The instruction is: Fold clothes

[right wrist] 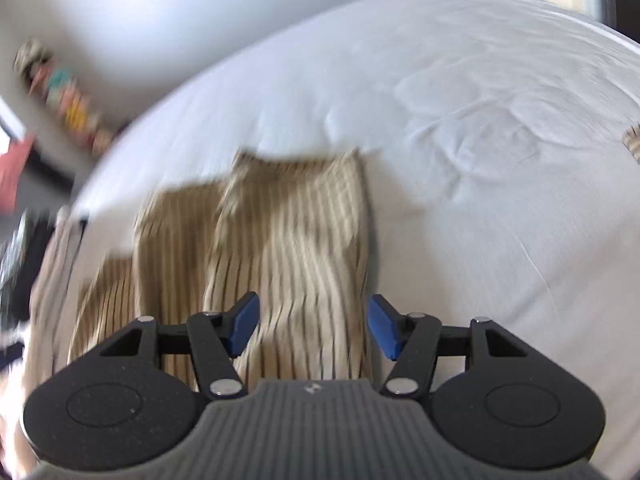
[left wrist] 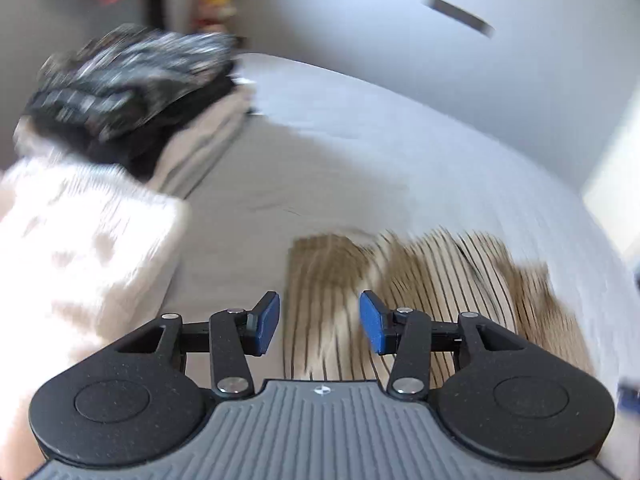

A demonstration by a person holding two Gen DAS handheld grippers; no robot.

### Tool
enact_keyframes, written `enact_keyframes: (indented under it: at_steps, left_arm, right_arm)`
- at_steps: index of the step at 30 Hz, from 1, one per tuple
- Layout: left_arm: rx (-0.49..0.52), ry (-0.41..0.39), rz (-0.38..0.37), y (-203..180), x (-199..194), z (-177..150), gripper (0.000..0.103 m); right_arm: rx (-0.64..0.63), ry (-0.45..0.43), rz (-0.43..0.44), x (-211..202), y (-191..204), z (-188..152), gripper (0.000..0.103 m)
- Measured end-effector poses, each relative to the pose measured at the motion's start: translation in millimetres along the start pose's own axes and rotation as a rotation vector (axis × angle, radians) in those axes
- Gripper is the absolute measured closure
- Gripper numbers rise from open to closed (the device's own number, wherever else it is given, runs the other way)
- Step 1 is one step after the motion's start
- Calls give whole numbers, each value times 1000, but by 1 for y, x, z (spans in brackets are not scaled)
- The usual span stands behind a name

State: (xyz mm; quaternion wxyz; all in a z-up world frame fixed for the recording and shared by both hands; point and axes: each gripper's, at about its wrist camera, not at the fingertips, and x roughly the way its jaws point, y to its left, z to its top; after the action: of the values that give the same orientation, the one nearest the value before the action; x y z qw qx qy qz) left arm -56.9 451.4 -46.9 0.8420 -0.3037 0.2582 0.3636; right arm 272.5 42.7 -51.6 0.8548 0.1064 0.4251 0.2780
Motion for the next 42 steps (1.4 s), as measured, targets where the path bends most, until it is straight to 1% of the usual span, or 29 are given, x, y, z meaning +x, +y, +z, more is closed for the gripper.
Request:
enact_keyframes:
  at_steps: [3,4,6,9,10,12,15,17,18,19,20,21,22,23,24,26,29,31,32,36,38,39,40,41,42]
  left_arm:
    - [-55,27,44,16,28,-1,50]
    - [-50,37,62,19,38,-2,50]
    - [-30,52,75,20,52,-2,50]
    - [-33,43,32,20,68,4,50]
    - [-39,42,18,20,73,5,50]
    - [-35,44,6,20,80,6,50]
    - [-7,54,25,19,90,5,50]
    - [8,66,27,20,96,3,51]
    - [14,68,27,19,98,3,57]
    - [21,67,28,18,101,2,61]
    - [27,66,28,17,103,2,71]
    - [33,63,27,16,106,2,82]
    - [34,56,23,15,107,3,91]
    - [34,49,18,14,108,3,101]
    - [32,34,14,14,107,4,102]
    - [34,-20,29,14,100,6,102]
    - [22,-90,100,19,89,13,103]
    - [6,-116,147,26,85,17,103]
    - [3,-118,167,29,84,18,103]
    - [25,-88,224,32,90,17,103]
    - [42,-76,236,30,95,15,103]
    - [41,-64,229,29,97,14,102]
    - [35,-54,222,28,98,14,102]
    - [26,-46,216,28,98,13,100]
    - [20,-47,216,27,96,12,94]
  right_arm:
    - [-6,-67,-6,12,-7,7,40]
    - [14,-83,-3,19,-10,12,40]
    - [63,-112,3,33,-16,22,40]
    - [136,-156,13,54,-25,37,40]
    - [143,-161,18,63,-26,42,41]
    - [131,-164,11,76,-27,48,42]
    - [95,-158,-6,93,-26,55,42]
    - [35,-143,-10,105,-19,55,43]
    - [-2,-126,-19,111,-14,54,47]
    - [-39,-107,-29,118,-10,53,55]
    - [-75,-90,-40,124,-7,51,61]
    - [-103,-86,-63,128,-6,49,78]
    - [-129,-84,-89,130,-5,47,92]
    - [-130,-90,-98,130,-6,47,97]
    - [-108,-106,-99,126,-10,49,100]
    - [-58,-141,-100,118,-18,54,101]
    - [5,-210,-156,106,-31,61,101]
    - [52,-235,-195,101,-42,63,101]
    - [73,-244,-215,99,-46,64,101]
    - [122,-235,-255,98,-60,64,101]
    - [132,-236,-254,95,-61,62,101]
    - [136,-236,-252,93,-61,61,100]
    - [140,-237,-250,92,-62,60,94]
    - [144,-238,-249,90,-62,58,92]
    - [149,-238,-247,88,-62,57,87]
